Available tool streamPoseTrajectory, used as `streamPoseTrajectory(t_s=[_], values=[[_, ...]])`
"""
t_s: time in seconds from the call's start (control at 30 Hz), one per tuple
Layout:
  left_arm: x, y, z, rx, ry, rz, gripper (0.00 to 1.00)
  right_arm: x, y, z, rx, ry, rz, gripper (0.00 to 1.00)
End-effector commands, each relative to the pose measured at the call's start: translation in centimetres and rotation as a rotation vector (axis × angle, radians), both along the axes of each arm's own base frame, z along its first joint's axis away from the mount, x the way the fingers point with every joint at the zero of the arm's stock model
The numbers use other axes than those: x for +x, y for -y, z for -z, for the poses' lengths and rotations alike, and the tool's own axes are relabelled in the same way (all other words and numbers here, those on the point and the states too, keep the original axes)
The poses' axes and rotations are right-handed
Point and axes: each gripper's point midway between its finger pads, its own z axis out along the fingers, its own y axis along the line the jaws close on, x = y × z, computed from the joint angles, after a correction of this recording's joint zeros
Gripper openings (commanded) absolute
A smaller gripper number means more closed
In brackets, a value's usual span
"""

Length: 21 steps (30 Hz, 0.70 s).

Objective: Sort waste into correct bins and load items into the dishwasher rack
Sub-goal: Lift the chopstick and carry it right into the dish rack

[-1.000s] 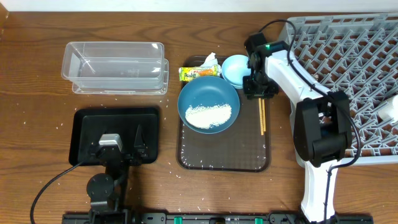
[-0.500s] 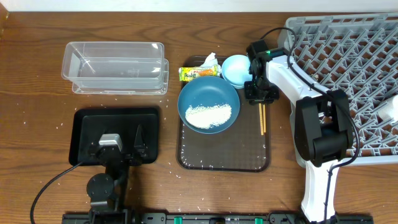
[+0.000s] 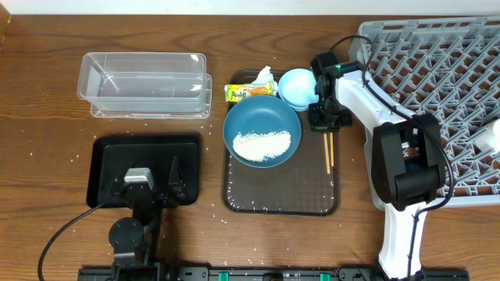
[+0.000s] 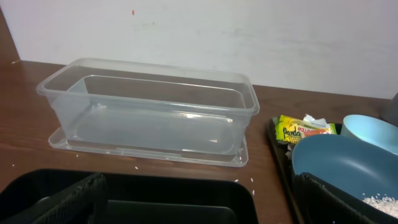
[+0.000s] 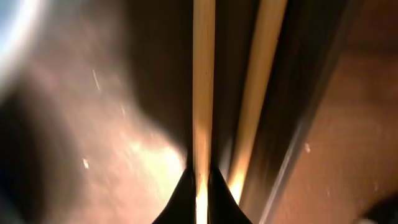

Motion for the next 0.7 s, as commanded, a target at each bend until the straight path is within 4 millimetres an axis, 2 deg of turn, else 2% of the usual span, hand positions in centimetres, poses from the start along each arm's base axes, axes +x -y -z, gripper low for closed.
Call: streamPoseTrajectory(t_s=[0.0,0.2,0.37,0.5,0.67], values=[[0.0,0.1,1.6,0.008,-0.038,0.005,0.98,2.9,1.3,-4.2,0.015,0.108,0.035,0.01],[0.0,0.1,1.6,0.008,-0.038,0.005,0.98,6.1,4.8,-11.7,0.077,0.268,0.030,0.01],[0.0,0.1,1.6,0.008,-0.038,0.005,0.98,7.9,7.2,-15.6,0.159,0.398,-0.084,0.01],[0.0,0.1,1.6,0.008,-0.038,0.005,0.98,9.2,9.3,-16.1,0.130,0.458,-0.145,0.01],[0.0,0.1,1.6,0.008,-0.038,0.005,0.98,10.4,11.0,-16.5,0.105,0.510,-0.175,0.01]])
